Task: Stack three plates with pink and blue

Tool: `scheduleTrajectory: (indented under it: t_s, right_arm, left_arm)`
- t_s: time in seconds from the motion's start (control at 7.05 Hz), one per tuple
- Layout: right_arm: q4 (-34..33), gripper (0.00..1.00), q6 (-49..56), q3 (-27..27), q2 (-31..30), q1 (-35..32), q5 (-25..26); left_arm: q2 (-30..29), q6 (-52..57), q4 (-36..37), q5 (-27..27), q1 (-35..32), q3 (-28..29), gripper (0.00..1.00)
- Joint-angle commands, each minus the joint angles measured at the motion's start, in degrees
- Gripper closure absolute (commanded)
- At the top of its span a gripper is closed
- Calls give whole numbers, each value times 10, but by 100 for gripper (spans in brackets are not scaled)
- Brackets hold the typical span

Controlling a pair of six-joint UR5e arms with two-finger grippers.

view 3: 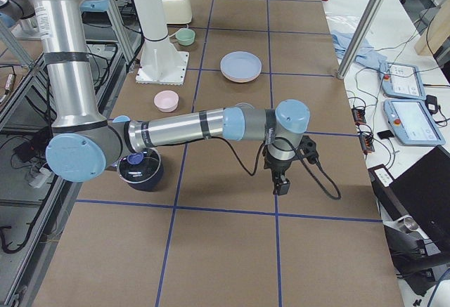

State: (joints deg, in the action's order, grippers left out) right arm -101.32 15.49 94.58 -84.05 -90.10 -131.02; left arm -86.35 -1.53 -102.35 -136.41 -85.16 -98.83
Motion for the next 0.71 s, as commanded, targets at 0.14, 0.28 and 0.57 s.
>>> scheduleTrajectory:
  t_s: [0.14, 0.28, 0.57]
  right_arm:
    - [53, 0, 0, -4, -64, -23, -26]
    - [54, 0, 0, -4, -63, -23, -25]
    - [54, 0, 1, -4, -63, -23, -25]
  left_arm:
    - [36, 4, 4, -5, -13, 37, 0]
    - [43, 30, 3, -4, -17, 41, 0]
    - [42, 85, 72, -4, -32, 37, 0]
